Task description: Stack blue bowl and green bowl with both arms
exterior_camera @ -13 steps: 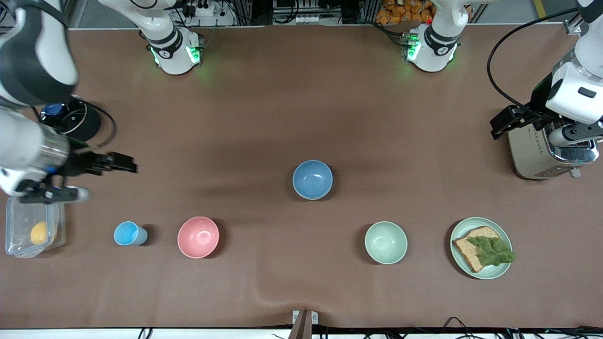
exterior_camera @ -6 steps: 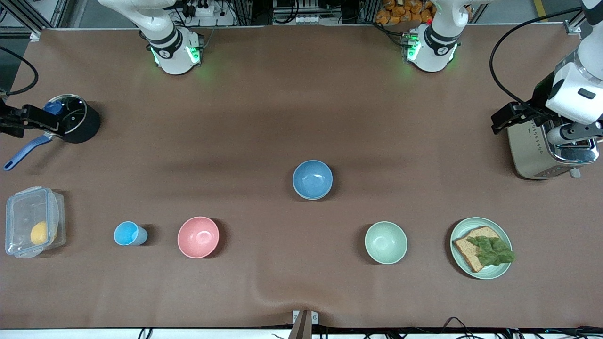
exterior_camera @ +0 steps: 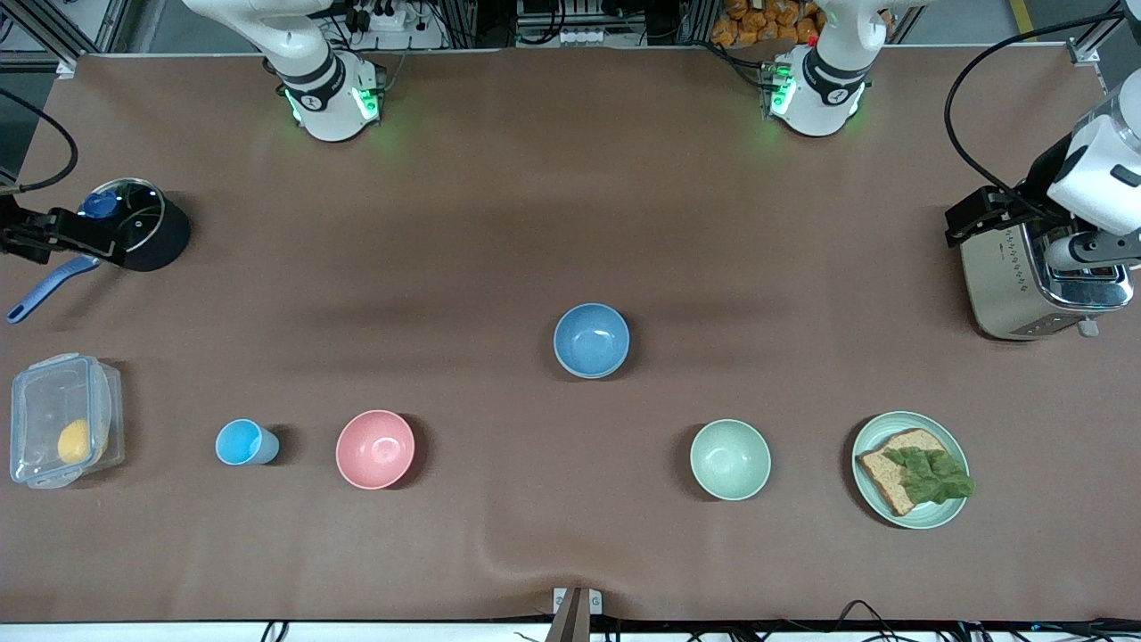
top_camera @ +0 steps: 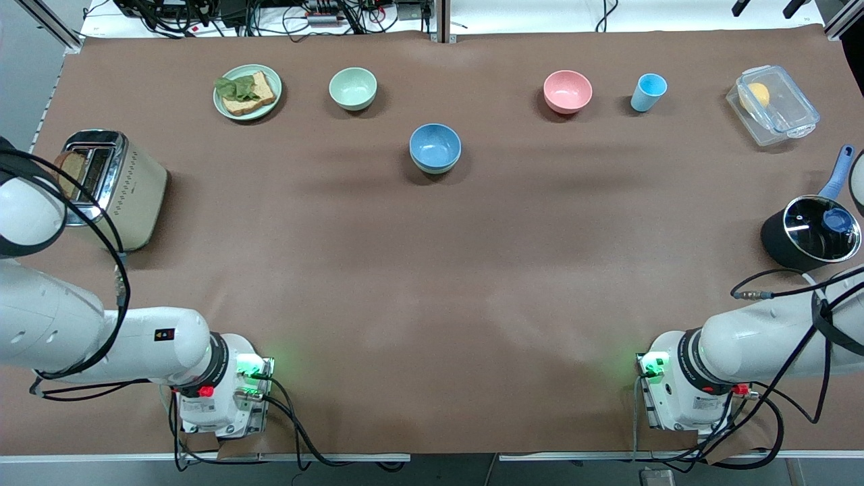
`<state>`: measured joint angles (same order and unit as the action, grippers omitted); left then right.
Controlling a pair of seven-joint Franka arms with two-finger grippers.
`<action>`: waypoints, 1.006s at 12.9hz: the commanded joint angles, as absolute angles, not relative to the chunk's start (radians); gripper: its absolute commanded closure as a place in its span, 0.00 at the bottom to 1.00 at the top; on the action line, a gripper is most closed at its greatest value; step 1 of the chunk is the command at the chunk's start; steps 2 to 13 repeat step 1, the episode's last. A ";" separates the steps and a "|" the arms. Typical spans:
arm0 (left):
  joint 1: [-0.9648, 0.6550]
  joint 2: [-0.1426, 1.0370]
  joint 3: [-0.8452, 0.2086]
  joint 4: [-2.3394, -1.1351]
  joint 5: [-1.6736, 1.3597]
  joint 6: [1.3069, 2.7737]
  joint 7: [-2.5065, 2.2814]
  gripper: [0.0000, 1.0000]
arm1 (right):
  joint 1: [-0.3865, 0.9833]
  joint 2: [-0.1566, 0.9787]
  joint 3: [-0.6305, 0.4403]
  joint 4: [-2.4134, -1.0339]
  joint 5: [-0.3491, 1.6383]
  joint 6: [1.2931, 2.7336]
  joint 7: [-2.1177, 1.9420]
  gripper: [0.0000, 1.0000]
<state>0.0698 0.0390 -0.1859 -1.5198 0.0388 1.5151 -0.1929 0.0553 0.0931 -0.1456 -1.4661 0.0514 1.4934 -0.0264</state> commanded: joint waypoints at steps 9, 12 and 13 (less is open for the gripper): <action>0.084 0.023 -0.189 -1.519 0.024 1.499 -0.164 0.00 | 0.077 0.055 -0.137 -1.525 0.035 1.506 0.006 0.00; 0.084 0.023 -0.189 -1.519 0.024 1.499 -0.164 0.00 | 0.077 0.055 -0.137 -1.525 0.035 1.506 0.006 0.00; 0.084 0.023 -0.189 -1.519 0.024 1.499 -0.164 0.00 | 0.077 0.055 -0.137 -1.525 0.035 1.506 0.006 0.00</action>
